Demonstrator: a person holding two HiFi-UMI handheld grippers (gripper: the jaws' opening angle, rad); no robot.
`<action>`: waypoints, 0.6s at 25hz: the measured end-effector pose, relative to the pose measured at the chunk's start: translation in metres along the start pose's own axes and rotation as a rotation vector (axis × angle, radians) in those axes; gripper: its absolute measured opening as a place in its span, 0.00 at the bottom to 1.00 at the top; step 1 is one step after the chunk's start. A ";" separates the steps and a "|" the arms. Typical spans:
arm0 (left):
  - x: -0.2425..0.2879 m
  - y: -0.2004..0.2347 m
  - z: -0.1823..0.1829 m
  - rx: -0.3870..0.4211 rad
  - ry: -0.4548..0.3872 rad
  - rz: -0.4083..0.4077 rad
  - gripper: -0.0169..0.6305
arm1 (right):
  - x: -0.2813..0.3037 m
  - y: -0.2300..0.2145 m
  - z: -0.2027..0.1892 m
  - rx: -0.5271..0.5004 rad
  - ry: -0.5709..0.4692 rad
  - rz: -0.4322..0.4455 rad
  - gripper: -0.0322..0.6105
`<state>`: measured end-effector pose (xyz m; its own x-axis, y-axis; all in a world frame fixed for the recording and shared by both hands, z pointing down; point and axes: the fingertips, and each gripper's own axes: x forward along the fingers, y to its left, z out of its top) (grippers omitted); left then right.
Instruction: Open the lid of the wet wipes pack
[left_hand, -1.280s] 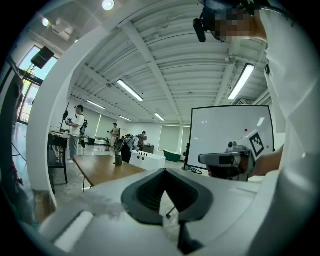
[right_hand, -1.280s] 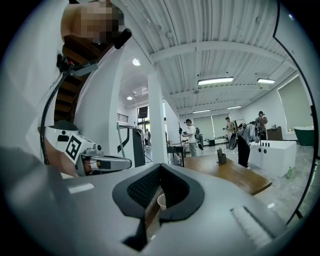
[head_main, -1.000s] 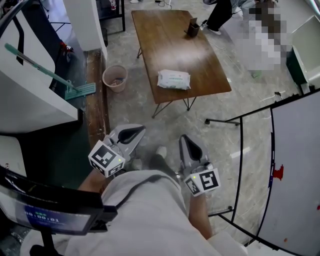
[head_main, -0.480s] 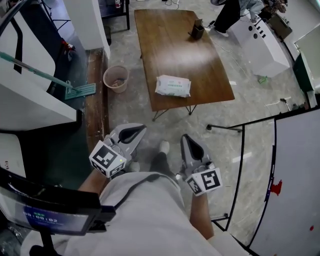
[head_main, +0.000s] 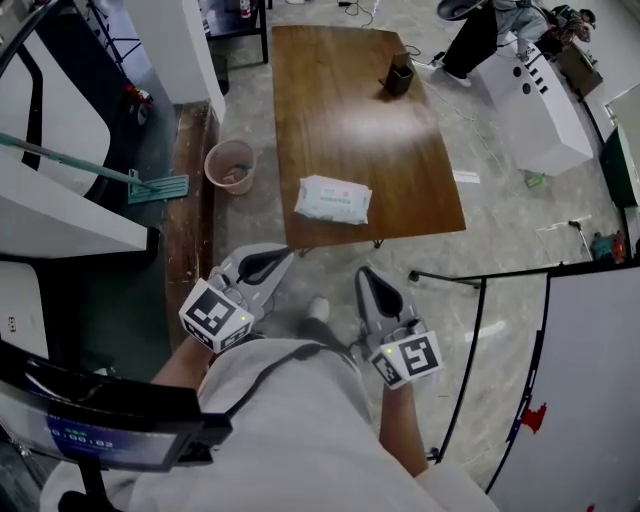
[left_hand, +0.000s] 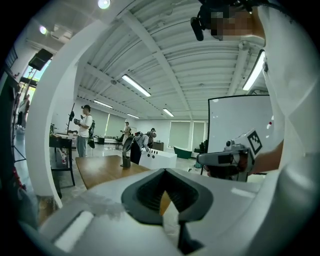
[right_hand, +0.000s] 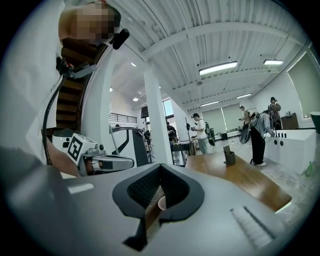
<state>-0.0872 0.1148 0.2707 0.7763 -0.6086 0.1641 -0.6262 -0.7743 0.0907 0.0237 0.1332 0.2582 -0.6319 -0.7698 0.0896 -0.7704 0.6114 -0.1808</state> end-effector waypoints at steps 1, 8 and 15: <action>0.007 0.001 0.002 0.000 0.001 0.011 0.03 | 0.002 -0.007 0.002 -0.003 0.006 0.014 0.06; 0.058 0.005 0.007 -0.002 0.008 0.074 0.03 | 0.012 -0.052 0.003 -0.025 0.039 0.110 0.06; 0.094 0.014 0.007 0.008 0.035 0.147 0.03 | 0.018 -0.092 0.001 -0.013 0.063 0.180 0.06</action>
<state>-0.0225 0.0455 0.2809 0.6736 -0.7090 0.2088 -0.7320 -0.6790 0.0559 0.0832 0.0623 0.2752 -0.7633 -0.6351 0.1184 -0.6452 0.7407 -0.1873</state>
